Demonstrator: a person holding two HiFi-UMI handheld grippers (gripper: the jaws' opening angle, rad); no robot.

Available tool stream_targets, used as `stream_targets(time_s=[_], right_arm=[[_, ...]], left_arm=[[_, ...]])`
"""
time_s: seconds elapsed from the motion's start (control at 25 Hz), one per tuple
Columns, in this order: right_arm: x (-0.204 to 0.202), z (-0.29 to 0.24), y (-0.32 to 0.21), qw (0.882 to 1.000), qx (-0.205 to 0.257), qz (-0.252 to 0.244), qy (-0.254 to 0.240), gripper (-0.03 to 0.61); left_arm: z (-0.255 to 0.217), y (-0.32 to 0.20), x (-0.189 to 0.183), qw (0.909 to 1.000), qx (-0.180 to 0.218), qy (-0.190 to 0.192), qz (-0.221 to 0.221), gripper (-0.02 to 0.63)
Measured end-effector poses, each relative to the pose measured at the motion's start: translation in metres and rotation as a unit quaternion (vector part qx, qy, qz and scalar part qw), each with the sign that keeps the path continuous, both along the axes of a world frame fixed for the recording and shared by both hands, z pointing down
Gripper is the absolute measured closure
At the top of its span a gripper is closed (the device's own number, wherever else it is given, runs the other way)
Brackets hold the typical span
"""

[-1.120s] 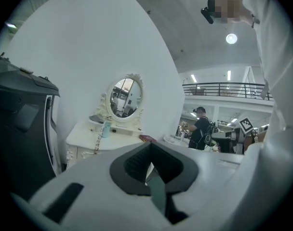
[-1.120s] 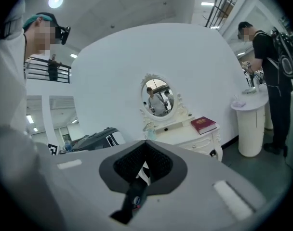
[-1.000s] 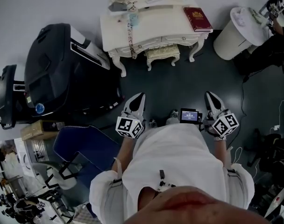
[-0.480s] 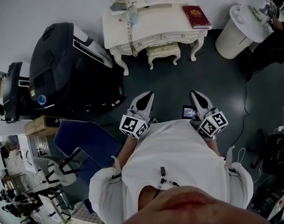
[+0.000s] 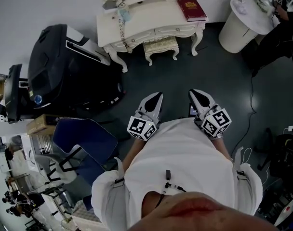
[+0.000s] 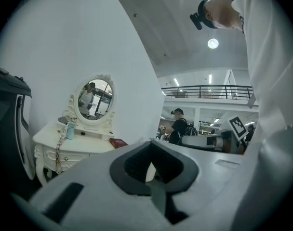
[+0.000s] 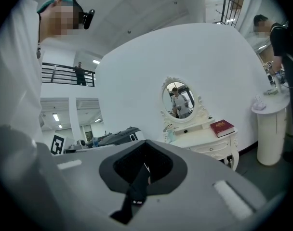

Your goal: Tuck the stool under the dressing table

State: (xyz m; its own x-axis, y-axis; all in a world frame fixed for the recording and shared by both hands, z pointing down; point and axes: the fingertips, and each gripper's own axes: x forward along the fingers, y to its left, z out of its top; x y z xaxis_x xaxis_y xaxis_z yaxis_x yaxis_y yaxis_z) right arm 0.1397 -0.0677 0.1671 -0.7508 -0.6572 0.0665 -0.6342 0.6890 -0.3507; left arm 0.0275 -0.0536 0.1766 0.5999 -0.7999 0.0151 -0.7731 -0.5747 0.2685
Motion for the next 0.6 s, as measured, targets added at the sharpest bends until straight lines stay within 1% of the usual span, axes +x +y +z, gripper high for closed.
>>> stream_targets(time_s=[0.32,0.4,0.6], right_arm=[[0.035,0.012,0.009,1.0,-0.005,-0.028,0.004,0.571],[0.039,0.015,0.012,0.999,-0.006,-0.033,0.005,0.571],[0.045,0.026,0.024,0.999,-0.013,-0.034,0.003,0.571]], left_arm=[[0.01,0.02,0.052,0.9999,-0.007,-0.004,-0.011,0.607],[0.012,0.023,0.057,0.9999,-0.006,-0.004,-0.016,0.607],[0.017,0.027,0.056,0.9994,-0.011,-0.005,-0.033,0.607]])
